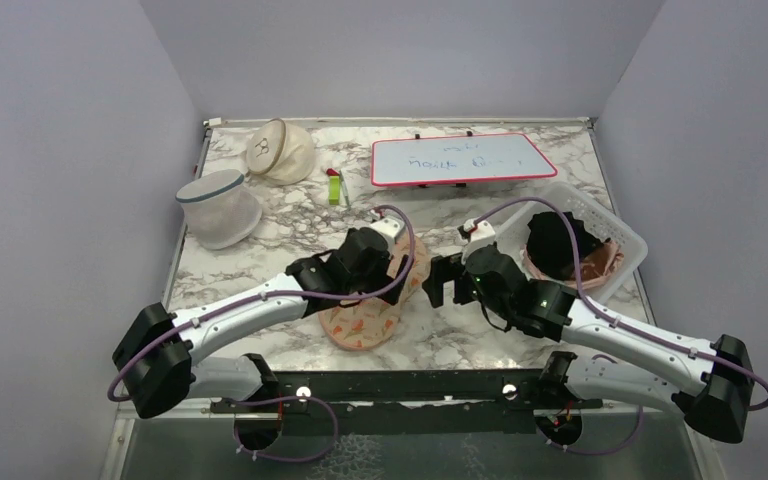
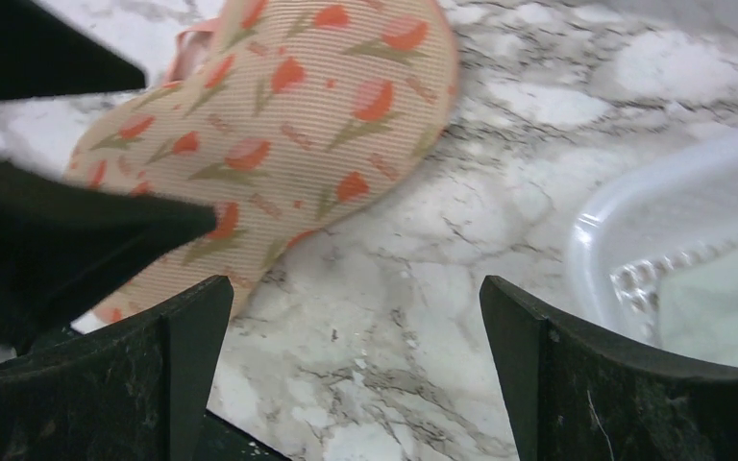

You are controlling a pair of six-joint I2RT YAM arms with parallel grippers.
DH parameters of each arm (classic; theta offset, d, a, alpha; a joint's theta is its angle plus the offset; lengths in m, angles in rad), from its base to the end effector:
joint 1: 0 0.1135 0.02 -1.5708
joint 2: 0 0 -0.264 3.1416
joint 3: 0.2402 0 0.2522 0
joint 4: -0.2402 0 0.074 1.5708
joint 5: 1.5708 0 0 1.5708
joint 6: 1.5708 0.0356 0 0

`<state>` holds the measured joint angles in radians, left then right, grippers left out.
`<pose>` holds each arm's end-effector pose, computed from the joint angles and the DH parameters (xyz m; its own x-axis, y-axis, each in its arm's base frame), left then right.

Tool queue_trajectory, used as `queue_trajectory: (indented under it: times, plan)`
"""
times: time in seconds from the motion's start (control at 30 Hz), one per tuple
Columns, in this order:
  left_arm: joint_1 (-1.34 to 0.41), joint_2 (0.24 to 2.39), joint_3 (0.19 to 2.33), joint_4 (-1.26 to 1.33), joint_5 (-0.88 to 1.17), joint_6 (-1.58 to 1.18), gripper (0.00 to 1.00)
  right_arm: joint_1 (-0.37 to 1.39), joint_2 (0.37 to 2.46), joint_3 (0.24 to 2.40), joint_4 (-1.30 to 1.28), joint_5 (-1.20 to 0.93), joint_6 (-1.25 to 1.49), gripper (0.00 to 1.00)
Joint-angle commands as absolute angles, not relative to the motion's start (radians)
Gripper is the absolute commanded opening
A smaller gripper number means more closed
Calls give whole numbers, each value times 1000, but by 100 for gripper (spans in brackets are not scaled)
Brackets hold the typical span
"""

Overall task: Unzip the laundry bag and remove the bra
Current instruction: Pick up the laundry bag at the center of the board.

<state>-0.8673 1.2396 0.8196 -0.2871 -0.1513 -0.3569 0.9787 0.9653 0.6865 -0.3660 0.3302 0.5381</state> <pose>0.1757 -0.1988 0.2471 -0.6312 0.2102 -0.7466 0.4901 0.8541 -0.1739 0.1256 0.1660 0.2561 -0.6162 -0.0475 -0.7862 -0.3779 0.8936 0.2423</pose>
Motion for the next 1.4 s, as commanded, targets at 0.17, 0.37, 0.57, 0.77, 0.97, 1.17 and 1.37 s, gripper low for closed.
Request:
queue_trajectory:
  times: [0.17,0.37,0.57,0.77,0.97,1.17,1.37]
  plan:
    - [-1123,1397,891,-366,-483,-317,87,832,892,701,-522,436,627,100]
    - [-1143,1515,922,-353,-493,-286,87,815,836,696,-565,483,646,100]
    - [-1145,1613,924,-331,-481,-299,89,813,773,681,-552,460,630,100]
    - [-1144,1686,913,-302,-495,-327,84,813,753,678,-530,441,603,100]
    - [-1143,1655,882,-288,-499,-356,46,813,741,652,-502,401,601,100]
    - [-1111,1520,824,-251,-434,-338,23,813,748,624,-460,349,596,100]
    - [-1009,1352,763,-207,-247,-313,0,813,833,601,-346,181,538,100]
